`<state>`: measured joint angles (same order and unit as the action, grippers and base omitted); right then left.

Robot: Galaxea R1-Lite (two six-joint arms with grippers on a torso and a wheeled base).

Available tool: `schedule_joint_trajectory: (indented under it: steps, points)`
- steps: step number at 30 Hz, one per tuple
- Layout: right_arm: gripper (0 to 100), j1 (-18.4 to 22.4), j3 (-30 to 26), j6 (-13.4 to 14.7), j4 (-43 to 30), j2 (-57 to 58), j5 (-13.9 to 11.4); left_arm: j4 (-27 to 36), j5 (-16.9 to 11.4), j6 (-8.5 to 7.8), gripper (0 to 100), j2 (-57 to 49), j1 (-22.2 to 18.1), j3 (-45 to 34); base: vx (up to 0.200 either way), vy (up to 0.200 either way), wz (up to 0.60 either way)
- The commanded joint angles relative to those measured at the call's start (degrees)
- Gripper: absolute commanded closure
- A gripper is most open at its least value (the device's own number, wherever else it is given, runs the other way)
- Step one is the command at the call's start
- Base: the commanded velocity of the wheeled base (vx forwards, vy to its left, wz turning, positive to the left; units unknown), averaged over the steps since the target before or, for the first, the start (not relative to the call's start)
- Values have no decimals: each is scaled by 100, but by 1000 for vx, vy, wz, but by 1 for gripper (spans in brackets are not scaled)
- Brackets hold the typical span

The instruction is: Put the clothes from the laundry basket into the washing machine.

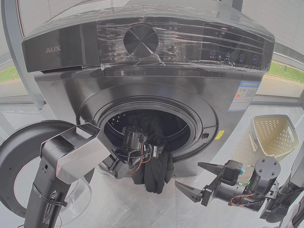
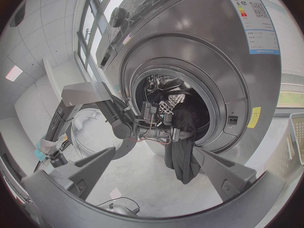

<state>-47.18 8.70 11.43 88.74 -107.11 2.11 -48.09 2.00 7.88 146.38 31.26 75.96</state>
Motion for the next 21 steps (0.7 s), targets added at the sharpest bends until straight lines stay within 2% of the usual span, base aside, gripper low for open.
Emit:
schedule_joint_trajectory:
  steps: [1, 8, 9, 10, 13, 16, 21]
  points:
    - [0, -2, 8, -1, 3, 14, 0, -7, -7, -14, 100, 180, -23, 68, 0, 0, 0]
    - [0, 7, 281, -1, 12, 102, 0, -69, 90, 4, 100, 30, -164, 499, 0, 0, 0]
    - [0, 7, 325, 8, 12, 181, 0, -60, 222, 21, 100, -5, -260, 885, 0, 0, 0]
    - [0, 7, 325, 8, 12, 190, 0, -60, 240, 21, 100, -5, -269, 912, 0, 0, 0]
    - [0, 51, 334, 8, 12, 181, 0, -201, 705, 39, 100, 171, -357, 1712, 0, 0, 0]
    - [0, 51, 325, 8, 12, 190, 0, -227, 793, 74, 100, 285, -366, 2134, 0, 0, 0]
    - [0, 60, 316, -1, 12, 190, 0, -227, 802, 144, 100, 303, -348, 2169, 0, 0, 0]
